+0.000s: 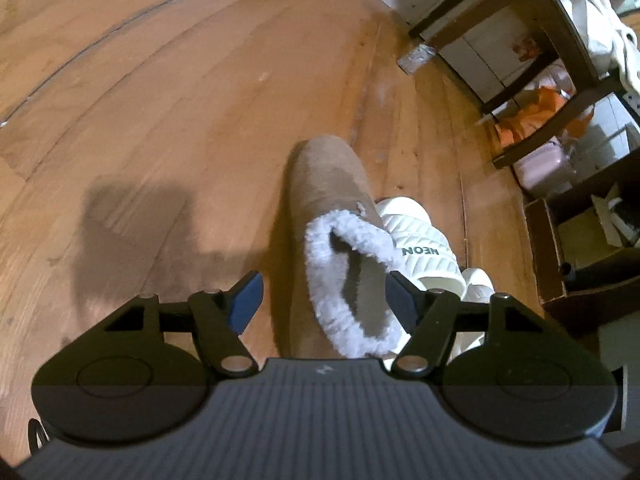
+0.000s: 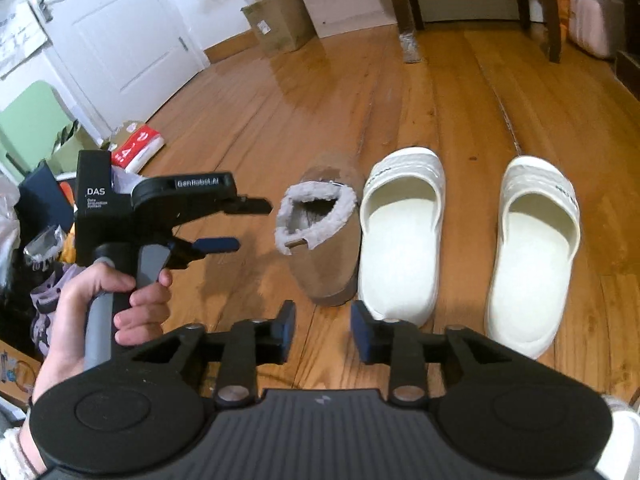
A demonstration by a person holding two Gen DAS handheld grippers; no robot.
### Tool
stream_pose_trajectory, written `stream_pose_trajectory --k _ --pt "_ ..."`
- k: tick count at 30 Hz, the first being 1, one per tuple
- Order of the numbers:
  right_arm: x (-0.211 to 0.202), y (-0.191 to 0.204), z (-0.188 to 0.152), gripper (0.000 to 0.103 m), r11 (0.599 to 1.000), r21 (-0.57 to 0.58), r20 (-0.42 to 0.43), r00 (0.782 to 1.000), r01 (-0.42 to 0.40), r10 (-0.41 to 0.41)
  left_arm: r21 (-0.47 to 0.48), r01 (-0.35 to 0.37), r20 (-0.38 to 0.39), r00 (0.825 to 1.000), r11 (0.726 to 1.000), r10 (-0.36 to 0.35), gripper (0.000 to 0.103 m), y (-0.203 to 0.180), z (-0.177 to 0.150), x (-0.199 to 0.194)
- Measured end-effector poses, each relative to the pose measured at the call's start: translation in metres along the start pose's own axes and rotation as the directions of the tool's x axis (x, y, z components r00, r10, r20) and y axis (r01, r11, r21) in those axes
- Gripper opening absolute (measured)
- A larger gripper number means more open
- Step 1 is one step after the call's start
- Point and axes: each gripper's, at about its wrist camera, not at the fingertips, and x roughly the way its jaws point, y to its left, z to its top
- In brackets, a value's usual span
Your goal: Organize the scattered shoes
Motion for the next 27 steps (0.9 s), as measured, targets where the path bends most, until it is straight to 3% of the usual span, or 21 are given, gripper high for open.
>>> stream_pose_trajectory --k 5,8,10,12,18,27 --pt "0.005 -0.012 -0.009 0.037 0.997 0.082 -0.022 1.000 -0.013 0.015 0.023 -0.034 -0.037 0.999 0.999 0.035 0.072 0.000 -0.004 0.034" --pt "-0.006 -0.015 -0.019 0.042 0.993 0.115 -0.016 1.000 -0.022 0.024 0.023 -0.067 -0.040 0.997 0.998 0.067 0.068 0.005 -0.012 0.045" --pt "-0.015 -0.017 -0.027 0.049 0.992 0.125 -0.012 1.000 -0.018 0.020 0.057 -0.057 -0.019 0.998 0.997 0.059 0.021 0.006 -0.019 0.047" --pt "-0.018 -0.018 -0.030 0.049 0.992 0.125 -0.014 1.000 -0.014 0.016 0.029 -0.074 -0.018 0.997 0.997 0.074 0.008 0.008 -0.021 0.047" --pt "-0.033 -0.013 -0.049 0.049 0.996 0.088 -0.008 1.000 0.007 -0.006 0.027 -0.159 0.016 0.987 0.987 0.158 0.007 0.002 -0.024 0.022" --pt "-0.043 -0.025 -0.064 0.049 0.978 0.198 0.032 0.998 -0.062 0.057 0.029 -0.189 -0.096 0.977 0.981 0.191 0.007 0.000 -0.063 -0.025"
